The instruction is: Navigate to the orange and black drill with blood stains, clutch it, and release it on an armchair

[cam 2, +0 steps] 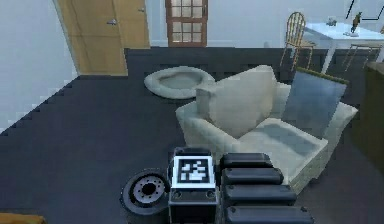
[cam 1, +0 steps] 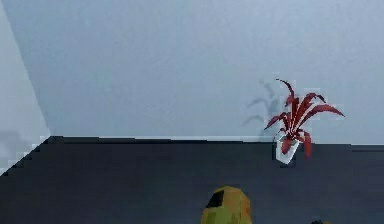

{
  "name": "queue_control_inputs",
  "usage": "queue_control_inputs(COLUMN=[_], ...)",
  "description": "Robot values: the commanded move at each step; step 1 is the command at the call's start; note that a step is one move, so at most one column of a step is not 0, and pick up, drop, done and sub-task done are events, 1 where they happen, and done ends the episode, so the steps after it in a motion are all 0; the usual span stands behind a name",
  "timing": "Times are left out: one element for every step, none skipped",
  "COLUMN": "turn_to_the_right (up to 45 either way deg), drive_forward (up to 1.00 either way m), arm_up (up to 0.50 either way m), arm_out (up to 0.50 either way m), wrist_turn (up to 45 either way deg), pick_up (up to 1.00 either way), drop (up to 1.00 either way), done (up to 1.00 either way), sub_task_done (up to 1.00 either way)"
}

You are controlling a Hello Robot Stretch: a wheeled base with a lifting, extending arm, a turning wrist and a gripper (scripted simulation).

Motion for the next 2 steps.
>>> queue_control_inputs(turn_to_the_right=[45.0, 45.0], drive_forward=[0.00, 0.00], arm_up=[0.00, 0.00], arm_out=[0.00, 0.00], wrist_turn=[0.0, 0.0], pick_up=[0.00, 0.00], drop=[0.00, 0.00], done=[0.00, 0.00], sub_task_done=[0.00, 0.00])
